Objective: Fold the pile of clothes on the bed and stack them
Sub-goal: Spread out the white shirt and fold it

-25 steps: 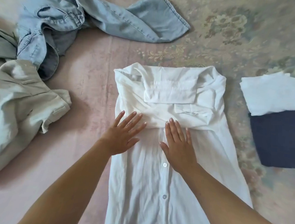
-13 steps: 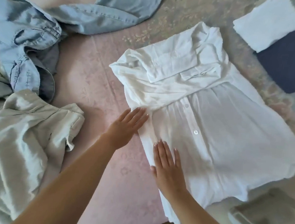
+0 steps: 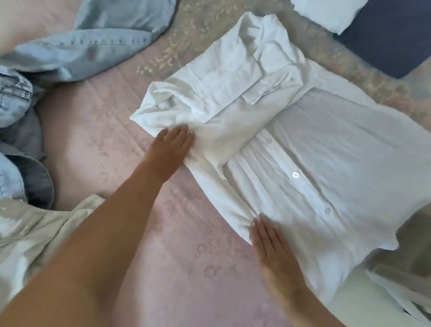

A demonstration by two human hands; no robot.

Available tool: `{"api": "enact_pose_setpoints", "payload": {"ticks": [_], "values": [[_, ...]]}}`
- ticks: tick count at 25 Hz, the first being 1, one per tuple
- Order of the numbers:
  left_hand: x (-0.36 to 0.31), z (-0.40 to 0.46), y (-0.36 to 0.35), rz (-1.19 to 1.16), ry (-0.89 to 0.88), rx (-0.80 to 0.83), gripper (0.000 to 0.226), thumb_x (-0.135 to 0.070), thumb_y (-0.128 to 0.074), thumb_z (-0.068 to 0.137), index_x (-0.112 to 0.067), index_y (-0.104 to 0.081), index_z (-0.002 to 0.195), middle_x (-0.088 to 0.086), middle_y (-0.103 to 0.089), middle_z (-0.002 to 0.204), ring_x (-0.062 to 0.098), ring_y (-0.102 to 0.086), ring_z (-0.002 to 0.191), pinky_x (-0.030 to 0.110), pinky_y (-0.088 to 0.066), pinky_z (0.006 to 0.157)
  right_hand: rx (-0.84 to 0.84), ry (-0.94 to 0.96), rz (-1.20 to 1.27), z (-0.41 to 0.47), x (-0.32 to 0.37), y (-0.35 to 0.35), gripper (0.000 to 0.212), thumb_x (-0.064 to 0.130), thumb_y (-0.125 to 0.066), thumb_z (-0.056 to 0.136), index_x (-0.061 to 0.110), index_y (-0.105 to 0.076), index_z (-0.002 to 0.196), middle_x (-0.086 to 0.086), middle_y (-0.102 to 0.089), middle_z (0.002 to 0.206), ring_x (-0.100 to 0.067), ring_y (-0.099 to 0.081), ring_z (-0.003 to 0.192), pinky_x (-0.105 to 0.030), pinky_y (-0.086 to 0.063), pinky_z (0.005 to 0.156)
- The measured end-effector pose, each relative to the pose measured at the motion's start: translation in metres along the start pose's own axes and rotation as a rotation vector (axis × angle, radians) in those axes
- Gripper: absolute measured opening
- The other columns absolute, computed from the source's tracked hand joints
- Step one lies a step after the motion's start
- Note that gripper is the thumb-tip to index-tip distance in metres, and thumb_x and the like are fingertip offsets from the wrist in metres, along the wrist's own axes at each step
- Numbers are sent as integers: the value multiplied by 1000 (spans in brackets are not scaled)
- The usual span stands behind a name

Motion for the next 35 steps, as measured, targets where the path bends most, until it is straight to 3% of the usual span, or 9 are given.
{"api": "enact_pose_setpoints", "payload": {"ticks": [4,6,8,10,14,20,26,31,35], "values": [[22,7,30,38,-56,62,28,9,-58,42,-9,-56,63,7,-56,67,25,-56,59,26,-39,50,-79,-172,108,9,-34,36,19,0,-47,81,8,-59,94,-7,-67,73,-28,-65,62,-34,-53,55],[41,14,44,-35,93,115,30,9,-72,40,-6,-61,64,13,-60,92,28,-55,79,26,-35,46,-35,-357,126,9,-58,50,26,20,-42,90,12,-65,83,-2,-60,61,-25,-60,53,-28,-49,45],[53,29,53,-259,390,110,27,6,-71,69,-9,-69,91,13,-45,131,31,-41,114,32,-39,53,-23,-539,152,13,-78,63,32,27,-45,92,9,-69,81,-2,-63,65,-26,-61,59,-30,-50,49],[56,46,59,-462,598,86,33,10,-56,83,-13,-66,105,10,-35,142,32,-33,126,39,-44,66,21,-760,259,27,-100,78,21,20,-53,95,8,-68,87,-2,-65,76,-26,-60,73,-30,-44,60],[52,108,76,-637,464,-5,30,12,-46,86,-2,-66,103,22,-55,103,39,-46,109,47,-45,81,58,-1073,663,42,-162,99,17,19,-51,96,15,-61,83,0,-63,78,-20,-53,77,-28,-38,64],[51,238,82,-444,273,-3,20,-8,-54,92,-7,-63,110,15,-60,101,35,-52,104,46,-36,84,119,-1056,790,82,-286,98,24,16,-55,95,25,-60,73,9,-62,78,-3,-52,75,-12,-35,65],[35,329,72,-224,152,132,26,-23,-49,97,-15,-64,118,11,-58,117,33,-47,115,45,-33,92,115,-1060,630,102,-348,87,14,18,-45,99,19,-58,95,0,-58,87,-20,-51,85,-31,-28,69],[45,331,48,-47,242,329,31,-23,-43,100,-25,-54,129,6,-42,135,26,-27,133,59,-15,110,132,-995,266,96,-351,79,16,25,-59,92,10,-64,92,-10,-66,81,-35,-60,81,-42,-43,69],[60,338,61,-85,253,135,28,-15,-53,94,-21,-61,120,11,-38,136,30,-24,132,64,-15,108,203,-989,116,70,-359,76,13,11,-60,90,2,-68,93,-19,-67,89,-41,-60,86,-48,-45,73]]}}
Point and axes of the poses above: each hand's wrist, its own z-axis towards the middle knuckle, its own y-axis out of the back of the hand, x = y × z, the point moved 4 cm from there along z, towards the middle knuckle
